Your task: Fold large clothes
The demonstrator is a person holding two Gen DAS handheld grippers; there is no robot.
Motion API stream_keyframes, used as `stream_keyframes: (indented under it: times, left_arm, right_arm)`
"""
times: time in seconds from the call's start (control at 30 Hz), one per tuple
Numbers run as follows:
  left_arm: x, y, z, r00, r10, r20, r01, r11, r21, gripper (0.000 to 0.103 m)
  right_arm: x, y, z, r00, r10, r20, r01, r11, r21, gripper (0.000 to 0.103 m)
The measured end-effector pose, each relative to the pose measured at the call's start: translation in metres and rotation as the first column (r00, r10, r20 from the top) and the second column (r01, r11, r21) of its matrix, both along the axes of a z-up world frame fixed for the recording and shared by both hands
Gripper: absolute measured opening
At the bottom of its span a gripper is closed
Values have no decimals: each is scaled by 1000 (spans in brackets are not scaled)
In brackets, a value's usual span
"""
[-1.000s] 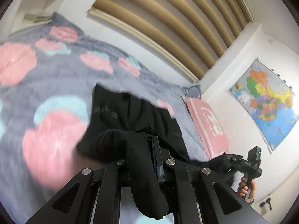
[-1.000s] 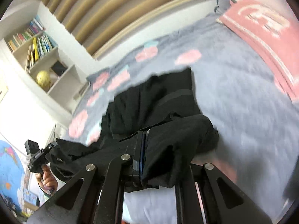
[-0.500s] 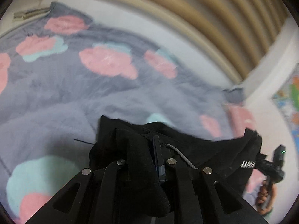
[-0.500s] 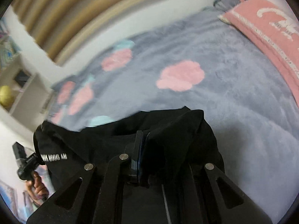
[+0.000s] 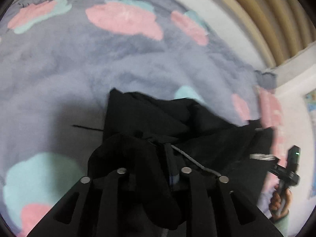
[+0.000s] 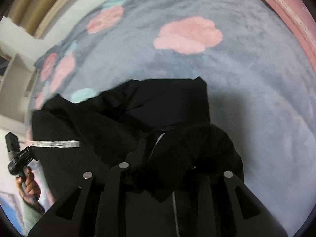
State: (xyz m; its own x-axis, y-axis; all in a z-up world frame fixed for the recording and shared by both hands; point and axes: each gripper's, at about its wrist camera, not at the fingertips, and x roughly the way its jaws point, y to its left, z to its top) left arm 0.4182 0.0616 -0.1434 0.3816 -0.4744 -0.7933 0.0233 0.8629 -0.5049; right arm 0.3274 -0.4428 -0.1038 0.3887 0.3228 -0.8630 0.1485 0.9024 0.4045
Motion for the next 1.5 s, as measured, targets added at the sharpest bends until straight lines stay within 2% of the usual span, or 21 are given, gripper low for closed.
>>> stream_keyframes:
  times: [0.13,0.2,0.23,0.37,0.43,0.5,0.53,0.57,0.6,0.63,0.7,0.8,0.87,0.97,1.1,1.17,1.23,1.3,1.33,1.4,1.5]
  left_arm:
    - [-39,43,60,998,-41,44,50,972,-230,46]
    - [-54,59,87,997,-3,81,22,973,-231,75]
    - [-60,66,99,994,24,109,-1,978,-208,79]
    - [-67,90,123,984,103,143,-67,970,-234,80]
    - [-65,95,121,984,121,134,-88,969,-232,80]
    - [-55,92,111,987,119,104,-94,972,-217,80]
    - [-49,88,105,990,113,89,-93,974,-208,80]
    - [-42,83,99,992,104,77,-87,977,-195,80]
    - [-37,79,92,993,95,70,-81,980,-181,80]
    - [-29,74,85,994,87,61,-76,983,-165,80]
    - [-10,61,68,997,65,28,-61,991,-120,80]
    - [16,42,40,999,25,-25,-27,998,-52,80]
    - [28,33,22,998,14,-57,-16,999,-35,80]
    - [45,26,-1,994,3,-108,-9,999,-52,80]
    - [59,28,-19,990,7,-142,-14,999,-45,80]
    - [65,28,-28,987,-3,-161,-8,998,-66,80]
    - [68,25,-33,985,-27,-171,11,996,-92,80]
    - [66,18,-32,987,-64,-150,38,985,-169,78]
    - [63,15,-27,990,-73,-120,52,983,-176,74]
    - [56,4,-15,989,-121,-85,109,985,-131,10]
    - [41,1,12,994,-108,-19,108,993,-45,9]
  right_arm:
    - [-42,-17,52,999,14,41,-18,994,111,35]
    - [-55,-22,65,999,12,45,-18,990,138,36]
    - [-59,-23,68,999,12,43,-18,990,141,36]
    - [-62,-27,72,999,-15,43,5,973,231,38]
    - [-57,-36,72,998,-52,39,34,927,373,46]
    - [-51,-48,81,994,-87,68,44,878,477,48]
    - [-47,-52,89,991,-97,87,44,877,478,50]
    - [-44,-56,101,989,-102,105,46,897,440,52]
    - [-42,-57,113,987,-102,125,49,929,367,61]
    - [-38,-58,120,985,-99,142,56,958,279,81]
    - [-33,-58,117,982,-92,164,68,987,147,102]
    - [-12,-59,72,994,-65,83,63,998,21,103]
    - [4,-61,30,999,-36,9,36,999,-25,101]
    - [19,-62,-15,999,11,-47,-11,1000,-15,94]
    - [35,-63,-48,996,43,-73,-41,999,26,94]
    - [40,-59,-62,994,63,-93,-56,996,71,78]
    - [40,-50,-64,992,91,-82,-88,995,41,44]
    - [34,-42,-54,993,113,-38,-113,994,-2,26]
    - [29,-39,-46,994,107,-17,-107,994,-18,22]
    - [17,-34,-17,994,105,42,-102,993,-59,18]
    - [7,-21,31,985,127,118,-108,982,-153,16]
